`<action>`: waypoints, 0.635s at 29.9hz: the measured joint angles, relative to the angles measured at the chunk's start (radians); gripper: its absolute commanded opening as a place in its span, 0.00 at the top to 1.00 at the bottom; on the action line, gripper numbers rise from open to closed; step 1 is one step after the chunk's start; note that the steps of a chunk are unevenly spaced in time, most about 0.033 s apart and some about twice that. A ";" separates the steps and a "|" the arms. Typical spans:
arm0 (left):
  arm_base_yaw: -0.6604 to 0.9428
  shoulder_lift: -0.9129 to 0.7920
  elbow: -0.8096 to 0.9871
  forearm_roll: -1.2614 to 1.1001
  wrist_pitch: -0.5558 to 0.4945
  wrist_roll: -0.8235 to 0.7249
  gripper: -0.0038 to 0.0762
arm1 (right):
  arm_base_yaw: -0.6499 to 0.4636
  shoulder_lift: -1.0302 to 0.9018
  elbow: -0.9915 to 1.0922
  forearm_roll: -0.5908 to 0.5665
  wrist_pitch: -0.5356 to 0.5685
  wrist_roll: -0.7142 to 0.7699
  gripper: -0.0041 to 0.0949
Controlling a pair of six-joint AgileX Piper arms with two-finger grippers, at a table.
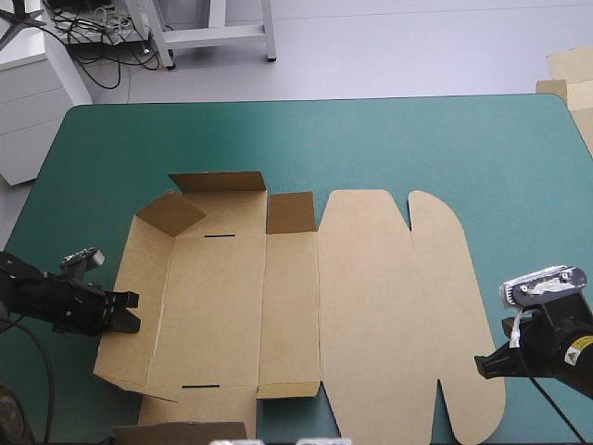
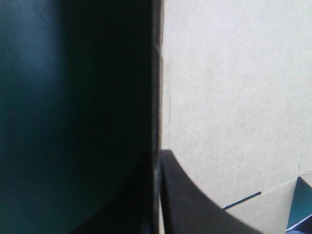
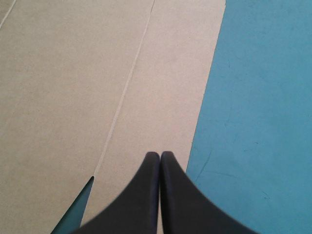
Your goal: Fold the box
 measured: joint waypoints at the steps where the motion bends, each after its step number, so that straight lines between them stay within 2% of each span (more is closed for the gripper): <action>1: 0.000 0.000 0.000 -0.009 0.000 0.013 0.96 | 0.000 0.000 0.000 0.000 0.004 0.000 0.98; 5: 0.000 0.000 -0.022 -0.077 -0.010 0.079 0.96 | 0.000 0.000 0.000 0.000 0.008 0.000 0.98; 12: -0.015 0.000 -0.168 -0.125 -0.010 0.100 0.96 | 0.000 0.000 0.000 0.000 0.008 -0.012 0.98; 19: -0.156 0.000 -0.418 -0.062 -0.001 0.075 0.96 | 0.000 0.000 0.000 -0.001 -0.002 -0.012 0.98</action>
